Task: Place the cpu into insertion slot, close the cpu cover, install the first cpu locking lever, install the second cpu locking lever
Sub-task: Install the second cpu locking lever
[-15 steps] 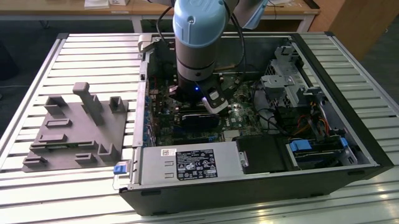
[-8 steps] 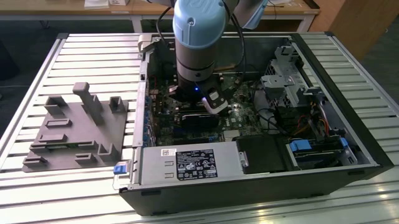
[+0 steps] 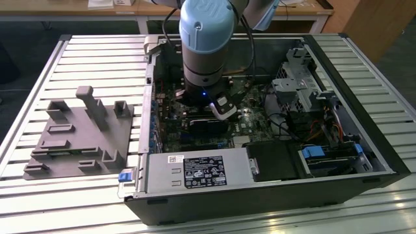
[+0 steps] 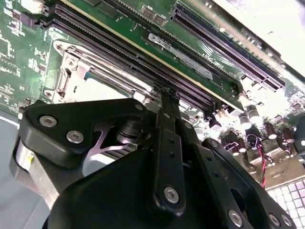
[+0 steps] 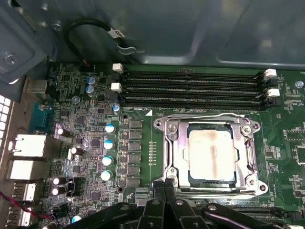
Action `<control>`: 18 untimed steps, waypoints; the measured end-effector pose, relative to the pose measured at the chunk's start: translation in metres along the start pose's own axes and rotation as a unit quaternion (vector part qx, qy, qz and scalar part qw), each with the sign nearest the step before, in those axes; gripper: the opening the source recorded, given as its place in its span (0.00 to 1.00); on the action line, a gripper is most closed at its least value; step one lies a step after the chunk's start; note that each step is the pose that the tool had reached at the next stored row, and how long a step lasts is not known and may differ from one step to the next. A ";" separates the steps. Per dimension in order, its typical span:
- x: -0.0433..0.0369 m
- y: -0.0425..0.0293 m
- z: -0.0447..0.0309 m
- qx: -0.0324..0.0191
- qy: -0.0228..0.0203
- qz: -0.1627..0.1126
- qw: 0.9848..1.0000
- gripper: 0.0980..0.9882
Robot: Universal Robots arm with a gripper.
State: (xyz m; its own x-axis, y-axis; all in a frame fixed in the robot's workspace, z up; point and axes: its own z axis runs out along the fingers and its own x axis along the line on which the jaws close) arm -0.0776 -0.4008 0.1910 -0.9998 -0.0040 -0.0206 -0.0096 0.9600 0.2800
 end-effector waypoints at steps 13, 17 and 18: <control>0.0031 0.0013 -0.0001 -0.004 0.000 0.000 1.000 0.01; 0.0030 0.0036 -0.0080 -0.005 0.000 0.000 1.000 0.01; 0.0029 0.0045 -0.0114 -0.006 0.000 0.000 1.000 0.01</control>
State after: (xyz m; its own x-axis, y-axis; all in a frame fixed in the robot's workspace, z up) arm -0.0808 -0.3996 0.2032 -0.9998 -0.0033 -0.0211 -0.0093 0.9567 0.2908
